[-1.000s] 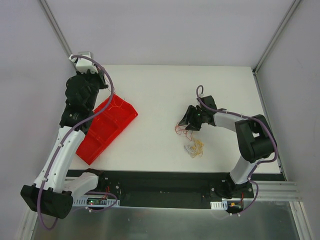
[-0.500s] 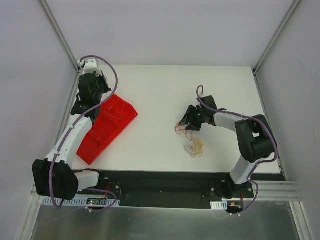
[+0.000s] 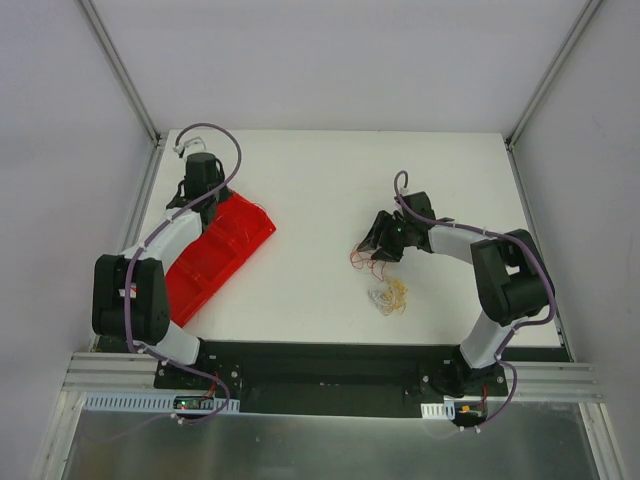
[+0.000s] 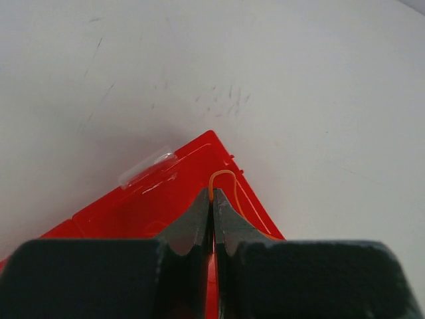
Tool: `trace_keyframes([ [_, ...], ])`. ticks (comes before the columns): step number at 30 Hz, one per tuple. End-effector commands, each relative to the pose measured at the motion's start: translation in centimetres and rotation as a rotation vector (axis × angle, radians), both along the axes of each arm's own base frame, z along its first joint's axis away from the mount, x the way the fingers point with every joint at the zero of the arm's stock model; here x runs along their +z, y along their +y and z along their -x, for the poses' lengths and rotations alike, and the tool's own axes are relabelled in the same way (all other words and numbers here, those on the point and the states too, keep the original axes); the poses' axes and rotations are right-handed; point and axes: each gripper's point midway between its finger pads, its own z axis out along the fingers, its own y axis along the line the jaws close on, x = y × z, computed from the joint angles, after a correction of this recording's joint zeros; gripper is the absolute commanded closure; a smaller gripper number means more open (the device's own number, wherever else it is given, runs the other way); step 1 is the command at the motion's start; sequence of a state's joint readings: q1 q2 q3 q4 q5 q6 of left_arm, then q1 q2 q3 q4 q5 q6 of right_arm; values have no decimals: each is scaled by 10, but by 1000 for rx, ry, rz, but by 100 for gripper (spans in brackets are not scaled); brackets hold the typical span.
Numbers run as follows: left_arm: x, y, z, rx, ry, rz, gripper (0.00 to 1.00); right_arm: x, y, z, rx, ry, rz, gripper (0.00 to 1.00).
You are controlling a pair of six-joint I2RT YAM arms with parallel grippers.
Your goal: Untangle the cables
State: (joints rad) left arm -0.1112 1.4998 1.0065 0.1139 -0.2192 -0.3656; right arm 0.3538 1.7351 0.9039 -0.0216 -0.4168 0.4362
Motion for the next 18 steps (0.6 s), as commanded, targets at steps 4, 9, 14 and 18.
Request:
trace_keyframes([
  [4, -9, 23, 12, 222, 29, 102, 100, -10, -13, 10, -6, 15, 49, 43],
  [9, -10, 38, 28, 347, 31, 120, 100, -10, -15, 10, -10, 20, 50, 43],
  [14, -7, 56, 40, 442, 22, 72, 100, -10, -14, 9, -10, 20, 50, 42],
  [18, -16, 53, 38, 434, 51, 76, 100, -10, -14, 10, -8, 20, 50, 42],
])
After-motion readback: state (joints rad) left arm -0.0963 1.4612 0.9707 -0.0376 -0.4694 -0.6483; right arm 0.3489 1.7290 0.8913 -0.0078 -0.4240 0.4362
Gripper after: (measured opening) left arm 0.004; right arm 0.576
